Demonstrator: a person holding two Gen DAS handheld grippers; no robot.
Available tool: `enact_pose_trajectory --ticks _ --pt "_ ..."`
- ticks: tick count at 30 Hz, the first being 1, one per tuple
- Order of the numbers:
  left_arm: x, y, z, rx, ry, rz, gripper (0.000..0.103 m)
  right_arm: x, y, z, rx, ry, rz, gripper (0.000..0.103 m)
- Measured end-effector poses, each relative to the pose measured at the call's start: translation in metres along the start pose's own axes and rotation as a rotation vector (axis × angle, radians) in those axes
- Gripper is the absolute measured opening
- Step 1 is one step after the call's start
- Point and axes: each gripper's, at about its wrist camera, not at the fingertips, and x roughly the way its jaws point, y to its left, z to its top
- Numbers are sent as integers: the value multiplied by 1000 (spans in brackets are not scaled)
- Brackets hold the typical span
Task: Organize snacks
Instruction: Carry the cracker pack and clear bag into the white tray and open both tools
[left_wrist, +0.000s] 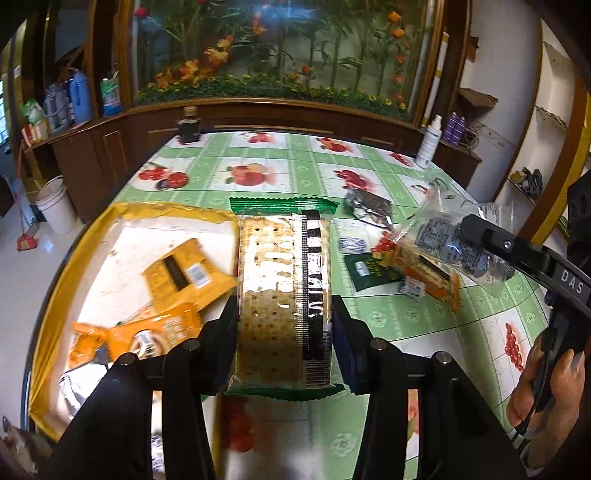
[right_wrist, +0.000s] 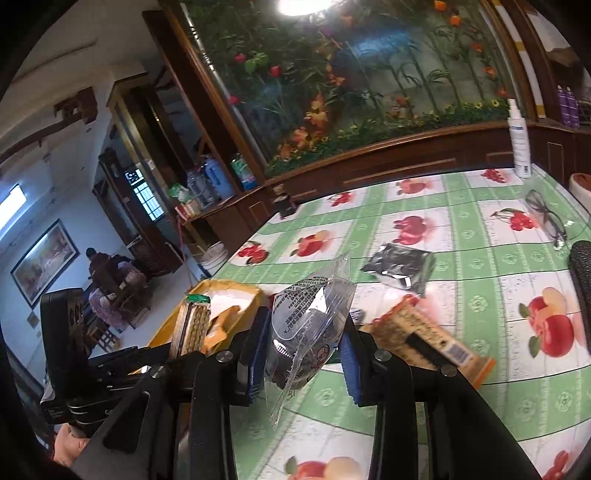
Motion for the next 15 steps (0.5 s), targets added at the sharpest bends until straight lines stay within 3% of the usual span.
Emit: enact_pose_trajectory --ticks 15 --pt "-29 73 -25 -114 -40 193 45 41 76 -20 -65 95 180 36"
